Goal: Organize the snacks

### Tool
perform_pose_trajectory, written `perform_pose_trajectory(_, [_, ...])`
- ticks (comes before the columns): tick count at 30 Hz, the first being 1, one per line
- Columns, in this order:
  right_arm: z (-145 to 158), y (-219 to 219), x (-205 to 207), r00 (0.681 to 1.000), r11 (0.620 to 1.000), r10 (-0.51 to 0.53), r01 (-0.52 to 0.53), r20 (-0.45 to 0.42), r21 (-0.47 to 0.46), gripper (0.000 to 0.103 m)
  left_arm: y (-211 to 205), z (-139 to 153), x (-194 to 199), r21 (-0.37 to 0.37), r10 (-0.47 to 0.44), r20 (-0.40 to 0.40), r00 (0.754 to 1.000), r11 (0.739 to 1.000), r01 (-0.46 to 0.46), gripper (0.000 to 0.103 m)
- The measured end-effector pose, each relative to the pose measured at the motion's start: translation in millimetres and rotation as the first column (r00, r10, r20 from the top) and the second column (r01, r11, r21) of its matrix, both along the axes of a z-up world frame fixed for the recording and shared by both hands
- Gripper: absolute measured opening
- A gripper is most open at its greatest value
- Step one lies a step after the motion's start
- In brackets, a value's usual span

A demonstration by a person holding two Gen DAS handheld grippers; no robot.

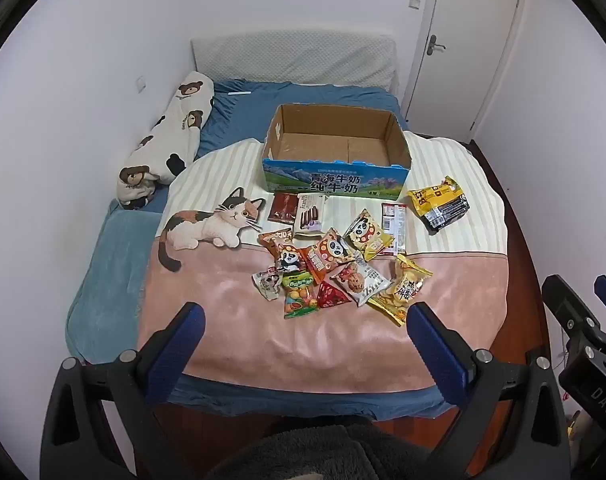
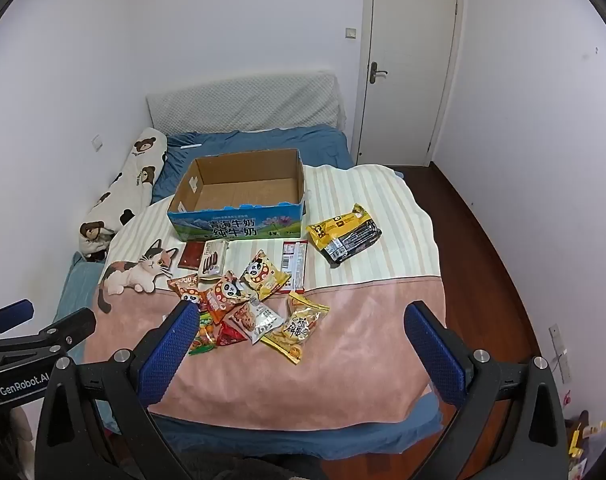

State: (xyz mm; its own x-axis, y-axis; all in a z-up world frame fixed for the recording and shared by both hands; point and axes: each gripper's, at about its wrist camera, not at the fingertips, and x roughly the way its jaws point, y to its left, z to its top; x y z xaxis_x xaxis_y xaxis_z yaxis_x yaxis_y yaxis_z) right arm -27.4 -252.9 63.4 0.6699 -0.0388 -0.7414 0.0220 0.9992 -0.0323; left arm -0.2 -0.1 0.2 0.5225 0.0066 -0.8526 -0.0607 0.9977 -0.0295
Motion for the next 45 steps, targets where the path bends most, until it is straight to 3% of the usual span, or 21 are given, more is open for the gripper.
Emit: perform_pose_trajectory(45, [1.0,-2.6,-3.1,1.000,1.000,0.000,0.000,-0.002,0.005,0.103,-1.1,0.1,0.2,-0.004,-0.002,-0.003,1.000,1.000,0.002,0.103])
